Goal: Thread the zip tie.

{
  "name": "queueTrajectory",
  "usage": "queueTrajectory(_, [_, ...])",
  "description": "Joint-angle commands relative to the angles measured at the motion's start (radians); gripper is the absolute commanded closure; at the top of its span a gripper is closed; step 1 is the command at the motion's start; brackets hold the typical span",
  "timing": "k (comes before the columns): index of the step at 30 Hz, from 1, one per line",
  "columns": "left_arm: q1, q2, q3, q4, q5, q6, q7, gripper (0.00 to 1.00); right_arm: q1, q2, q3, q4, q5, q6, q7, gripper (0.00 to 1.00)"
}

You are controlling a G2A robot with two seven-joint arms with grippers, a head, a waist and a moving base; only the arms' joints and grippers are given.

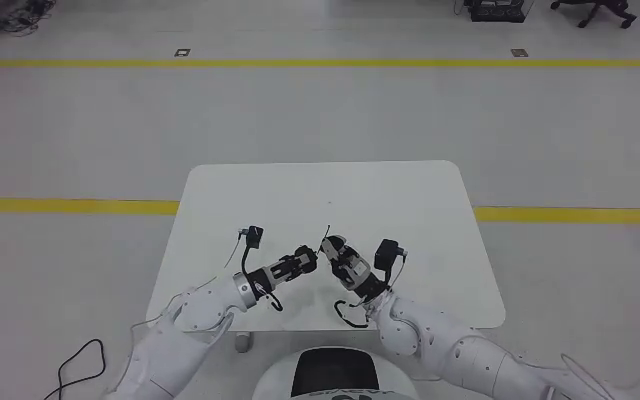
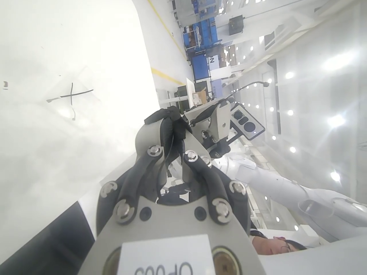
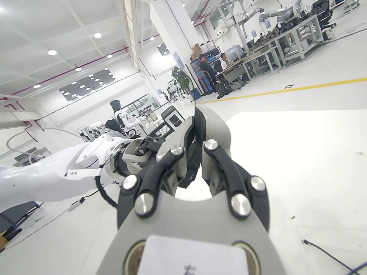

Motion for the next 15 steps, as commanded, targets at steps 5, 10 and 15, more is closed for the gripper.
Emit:
queueTrajectory(5, [0.001,0.002,0.000,0.002,-0.006,-0.005,-0.002,1.00,-0.013,-0.008,0.024,0.003,-0.006,0.000,0.021,1.00])
queueTrajectory(10, [0.001,0.003,0.000,0.003,-0.009,-0.006,-0.003,1.00,-0.024,-0.014,0.043,0.005,-0.017,0.000,0.031,1.00])
queueTrajectory(15, [0.000,0.004,0.001,0.004,-0.010,-0.005,-0.007,1.00,-0.032,-0.020,0.058,0.007,-0.025,0.000,0.042,1.00])
